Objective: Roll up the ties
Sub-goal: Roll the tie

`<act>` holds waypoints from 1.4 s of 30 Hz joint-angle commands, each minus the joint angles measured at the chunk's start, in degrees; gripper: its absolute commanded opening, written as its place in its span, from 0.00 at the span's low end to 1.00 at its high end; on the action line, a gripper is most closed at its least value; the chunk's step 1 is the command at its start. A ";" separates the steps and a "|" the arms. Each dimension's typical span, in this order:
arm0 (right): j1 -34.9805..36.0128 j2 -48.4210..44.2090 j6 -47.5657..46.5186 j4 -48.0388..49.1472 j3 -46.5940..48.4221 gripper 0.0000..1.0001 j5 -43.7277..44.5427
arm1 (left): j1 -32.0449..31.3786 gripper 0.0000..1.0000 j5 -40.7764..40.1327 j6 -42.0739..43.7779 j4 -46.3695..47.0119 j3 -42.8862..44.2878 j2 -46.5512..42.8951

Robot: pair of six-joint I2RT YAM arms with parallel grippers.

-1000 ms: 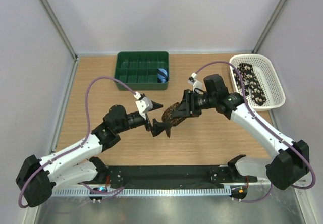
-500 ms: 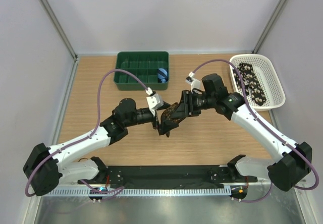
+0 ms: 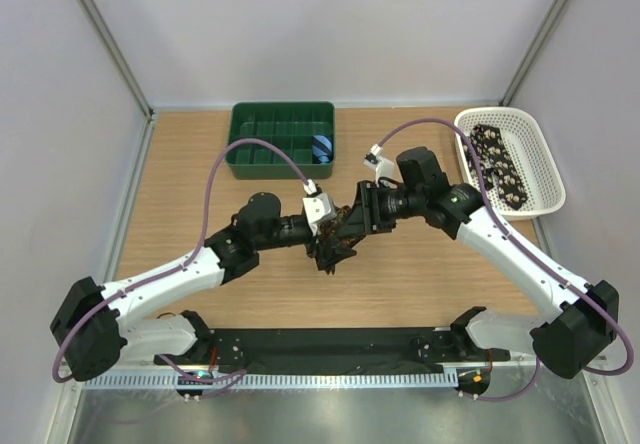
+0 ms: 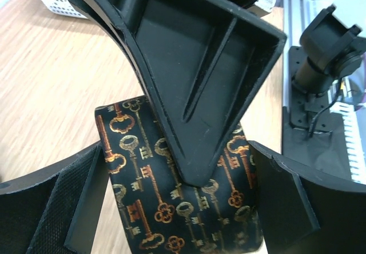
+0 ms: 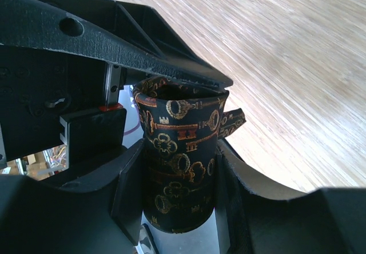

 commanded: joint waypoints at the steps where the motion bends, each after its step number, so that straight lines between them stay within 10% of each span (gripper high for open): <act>1: 0.89 -0.85 1.73 2.47 1.64 0.04 -1.31 | -0.21 1.00 -2.50 3.34 0.09 1.46 0.58; 11: 2.64 -0.85 2.43 2.82 1.37 0.03 -1.04 | -0.21 0.97 -5.23 1.85 2.82 1.20 1.73; 26: 2.82 -0.24 1.38 3.61 0.76 0.10 -0.95 | -0.21 0.03 3.55 2.63 7.47 -2.93 1.55; 42: 1.59 0.38 1.12 1.95 2.25 0.52 0.01 | -0.30 0.00 6.46 5.45 2.56 -2.84 1.03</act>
